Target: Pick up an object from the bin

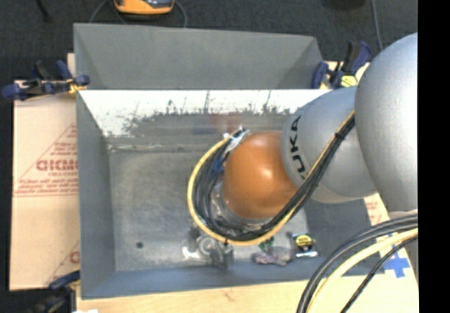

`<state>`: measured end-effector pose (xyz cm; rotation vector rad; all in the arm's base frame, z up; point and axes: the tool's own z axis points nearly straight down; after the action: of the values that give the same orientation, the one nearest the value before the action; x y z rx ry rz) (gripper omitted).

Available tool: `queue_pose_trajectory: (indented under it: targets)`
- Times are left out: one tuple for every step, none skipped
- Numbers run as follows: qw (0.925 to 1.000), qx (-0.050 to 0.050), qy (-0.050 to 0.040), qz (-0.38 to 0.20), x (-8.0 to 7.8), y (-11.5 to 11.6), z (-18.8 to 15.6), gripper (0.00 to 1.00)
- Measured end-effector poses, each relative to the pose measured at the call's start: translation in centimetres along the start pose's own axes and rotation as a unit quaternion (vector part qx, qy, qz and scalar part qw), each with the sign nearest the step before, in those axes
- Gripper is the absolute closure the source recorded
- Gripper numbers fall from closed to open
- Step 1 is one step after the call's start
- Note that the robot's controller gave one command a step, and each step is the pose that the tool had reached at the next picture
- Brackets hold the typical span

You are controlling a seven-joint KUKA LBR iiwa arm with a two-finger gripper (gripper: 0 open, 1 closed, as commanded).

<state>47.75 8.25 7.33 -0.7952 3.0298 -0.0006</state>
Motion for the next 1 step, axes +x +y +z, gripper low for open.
queue_pose_trajectory:
  targets:
    - [1.0000,0.001,-0.0004,0.002,-0.31,-1.54,-9.99,1.00]
